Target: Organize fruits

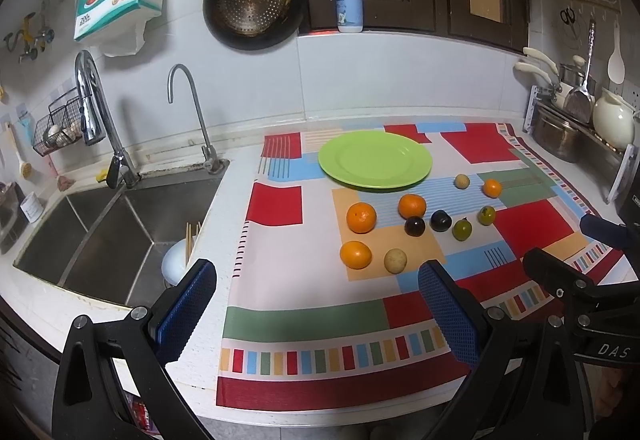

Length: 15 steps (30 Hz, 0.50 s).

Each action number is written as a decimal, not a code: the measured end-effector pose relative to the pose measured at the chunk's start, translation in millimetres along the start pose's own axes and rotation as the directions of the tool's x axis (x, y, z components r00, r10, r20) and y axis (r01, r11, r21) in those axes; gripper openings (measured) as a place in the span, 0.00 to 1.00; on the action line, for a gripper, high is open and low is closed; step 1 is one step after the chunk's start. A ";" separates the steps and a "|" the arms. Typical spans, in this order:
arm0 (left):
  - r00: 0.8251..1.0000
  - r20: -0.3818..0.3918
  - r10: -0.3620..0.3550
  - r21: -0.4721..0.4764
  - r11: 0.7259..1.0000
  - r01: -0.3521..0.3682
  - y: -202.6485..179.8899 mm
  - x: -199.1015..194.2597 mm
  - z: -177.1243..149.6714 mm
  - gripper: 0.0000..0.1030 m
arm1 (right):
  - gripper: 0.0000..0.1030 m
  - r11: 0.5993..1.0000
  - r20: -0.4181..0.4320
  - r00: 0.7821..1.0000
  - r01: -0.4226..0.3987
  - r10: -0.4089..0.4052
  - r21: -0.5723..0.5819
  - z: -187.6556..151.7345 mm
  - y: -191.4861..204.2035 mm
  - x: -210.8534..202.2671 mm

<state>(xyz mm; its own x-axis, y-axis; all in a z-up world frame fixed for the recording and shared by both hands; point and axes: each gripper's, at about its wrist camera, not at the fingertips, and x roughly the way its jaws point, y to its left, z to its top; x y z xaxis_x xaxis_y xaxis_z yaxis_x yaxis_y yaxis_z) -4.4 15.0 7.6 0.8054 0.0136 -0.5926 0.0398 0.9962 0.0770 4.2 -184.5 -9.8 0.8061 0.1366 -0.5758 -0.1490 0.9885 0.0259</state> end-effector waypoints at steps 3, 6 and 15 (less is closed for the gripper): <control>1.000 0.000 0.000 0.000 1.000 0.000 0.6 -0.1 0.4 1.00 | 1.00 1.000 -0.001 1.000 0.000 0.000 0.000 0.1 -0.4 0.1; 1.000 0.001 0.000 0.000 1.000 0.000 0.7 -0.2 0.3 1.00 | 1.00 1.000 0.000 1.000 0.001 -0.001 0.000 0.1 -0.5 0.1; 1.000 0.000 0.000 -0.001 1.000 0.000 0.5 -0.2 -0.3 1.00 | 1.00 1.000 0.001 1.000 0.000 0.000 -0.003 0.5 2.7 1.6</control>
<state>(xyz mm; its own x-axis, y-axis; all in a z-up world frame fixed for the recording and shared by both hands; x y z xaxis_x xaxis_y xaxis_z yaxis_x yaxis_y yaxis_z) -4.7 15.5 7.5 0.8057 0.0137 -0.5922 0.0395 0.9963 0.0767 5.4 -181.5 -10.3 0.8064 0.1370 -0.5753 -0.1509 0.9883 0.0238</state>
